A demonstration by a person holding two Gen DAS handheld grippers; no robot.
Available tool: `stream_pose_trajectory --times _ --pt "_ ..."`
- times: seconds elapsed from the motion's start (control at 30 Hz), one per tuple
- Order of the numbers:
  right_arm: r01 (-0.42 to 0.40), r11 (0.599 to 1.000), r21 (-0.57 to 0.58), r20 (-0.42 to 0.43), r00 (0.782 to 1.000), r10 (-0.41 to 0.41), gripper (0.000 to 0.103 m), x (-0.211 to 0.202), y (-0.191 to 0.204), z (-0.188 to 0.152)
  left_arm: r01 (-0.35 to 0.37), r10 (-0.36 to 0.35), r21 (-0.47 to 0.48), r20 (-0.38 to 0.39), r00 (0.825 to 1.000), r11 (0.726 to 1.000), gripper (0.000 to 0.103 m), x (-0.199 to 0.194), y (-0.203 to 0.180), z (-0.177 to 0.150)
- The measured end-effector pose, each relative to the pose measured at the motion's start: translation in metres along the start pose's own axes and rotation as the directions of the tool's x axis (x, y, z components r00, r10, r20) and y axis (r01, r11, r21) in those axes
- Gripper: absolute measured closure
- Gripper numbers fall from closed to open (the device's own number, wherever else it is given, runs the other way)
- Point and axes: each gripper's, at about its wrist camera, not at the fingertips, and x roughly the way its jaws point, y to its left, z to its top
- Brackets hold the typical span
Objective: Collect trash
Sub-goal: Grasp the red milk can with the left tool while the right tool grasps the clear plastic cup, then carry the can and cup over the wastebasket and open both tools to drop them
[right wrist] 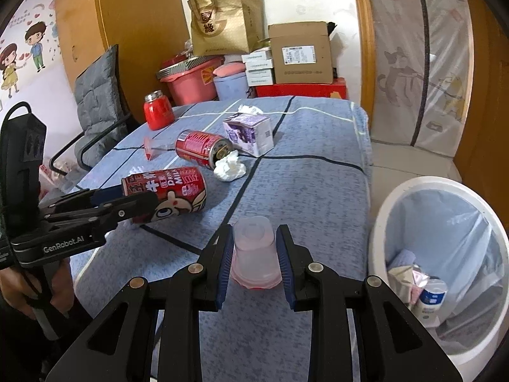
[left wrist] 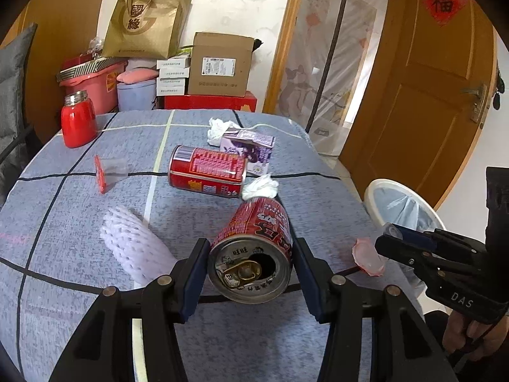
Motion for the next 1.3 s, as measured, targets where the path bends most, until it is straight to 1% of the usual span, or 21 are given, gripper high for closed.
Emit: stream_pose_trajectory --times 0.5,0.8,1.13,1.3 --pt "0.044 0.998 0.036 0.048 0.998 -0.046 0.074 -0.033 -0.02 -0.003 0.044 -0.045 0.041 0.025 0.999 0.998 0.05 -0.015 -0.033 0.006" --pt "0.102 0.991 0.084 0.079 0.991 -0.109 0.074 -0.057 -0.045 -0.006 0.093 -0.096 0.086 0.037 0.995 0.992 0.05 -0.013 -0.063 0.018" --pt "0.194 0.967 0.164 0.095 0.973 -0.212 0.074 -0.084 -0.091 -0.013 0.187 -0.193 0.161 0.022 0.981 0.969 0.05 0.006 -0.117 0.032" --pt "0.224 0.955 0.195 0.088 0.966 -0.245 0.074 -0.09 -0.11 -0.019 0.23 -0.234 0.192 0.003 0.972 0.954 0.05 0.019 -0.142 0.037"
